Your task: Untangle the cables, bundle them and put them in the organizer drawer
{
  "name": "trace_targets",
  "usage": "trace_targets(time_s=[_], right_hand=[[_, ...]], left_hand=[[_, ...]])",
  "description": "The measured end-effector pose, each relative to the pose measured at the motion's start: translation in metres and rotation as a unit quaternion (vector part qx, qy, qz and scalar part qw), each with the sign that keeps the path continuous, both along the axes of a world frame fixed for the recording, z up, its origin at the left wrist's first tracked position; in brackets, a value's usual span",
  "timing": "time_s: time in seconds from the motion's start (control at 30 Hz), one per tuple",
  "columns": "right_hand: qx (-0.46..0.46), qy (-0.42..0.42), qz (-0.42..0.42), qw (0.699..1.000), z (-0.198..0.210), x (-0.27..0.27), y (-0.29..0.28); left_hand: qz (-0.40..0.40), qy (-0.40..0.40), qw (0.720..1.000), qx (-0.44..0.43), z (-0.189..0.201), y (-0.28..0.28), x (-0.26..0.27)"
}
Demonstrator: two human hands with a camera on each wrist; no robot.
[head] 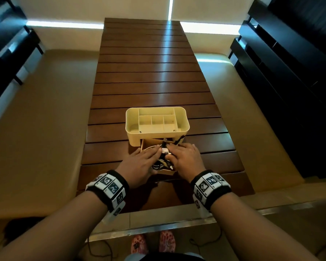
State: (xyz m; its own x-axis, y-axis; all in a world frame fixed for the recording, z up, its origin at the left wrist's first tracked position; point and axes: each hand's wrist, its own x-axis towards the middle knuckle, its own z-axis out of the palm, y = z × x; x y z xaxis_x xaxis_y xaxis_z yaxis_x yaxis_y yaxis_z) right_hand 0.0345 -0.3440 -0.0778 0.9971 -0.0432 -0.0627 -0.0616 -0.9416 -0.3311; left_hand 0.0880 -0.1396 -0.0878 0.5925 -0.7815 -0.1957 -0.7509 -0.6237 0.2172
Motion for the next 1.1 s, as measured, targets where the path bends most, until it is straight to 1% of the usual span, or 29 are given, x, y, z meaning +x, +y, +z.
trace_targets(time_s=[0.1,0.2,0.3,0.4,0.5,0.57,0.63,0.73,0.83,0.93,1.0,1.1], right_hand=[[-0.048,-0.024,0.043,0.998,0.0,-0.009,0.009],[-0.038,-0.036,0.082,0.995,-0.01,-0.02,0.019],[-0.051,-0.053,0.078,0.994,-0.02,-0.018,0.024],[-0.067,-0.056,0.068,0.994,-0.023,-0.011,0.024],[-0.058,-0.046,0.063,0.995,-0.024,-0.007,0.021],[-0.054,-0.044,0.056,0.996,-0.025,-0.007,0.019],[-0.049,-0.049,0.05,0.996,-0.026,-0.008,0.02],[-0.046,-0.054,0.043,0.997,-0.029,-0.008,0.023],[-0.042,-0.075,0.036,0.996,-0.03,-0.009,0.022],[-0.018,-0.085,0.046,0.995,-0.032,-0.009,0.022],[-0.02,-0.066,0.051,0.996,-0.026,-0.007,0.023],[-0.053,-0.018,0.068,0.996,-0.009,0.002,0.021]], left_hand=[[-0.001,-0.027,0.999,0.026,-0.007,0.001,0.002],[0.0,-0.024,1.0,0.016,-0.009,-0.001,0.003],[0.003,0.005,1.0,0.016,-0.006,-0.002,0.001],[0.014,0.023,0.999,0.022,0.005,-0.005,-0.001],[0.018,-0.016,1.0,0.016,0.01,-0.005,-0.016],[0.005,-0.065,0.998,0.02,0.001,0.0,-0.034],[0.003,-0.095,0.995,0.037,-0.011,0.007,-0.051],[0.014,-0.116,0.993,0.029,-0.015,0.012,-0.048],[-0.011,-0.088,0.994,0.064,-0.006,0.012,-0.027],[-0.026,-0.063,0.995,0.069,0.0,0.014,-0.012],[-0.021,-0.049,0.997,0.06,0.002,0.013,-0.008],[-0.016,-0.061,0.997,0.046,0.007,0.004,-0.01]])
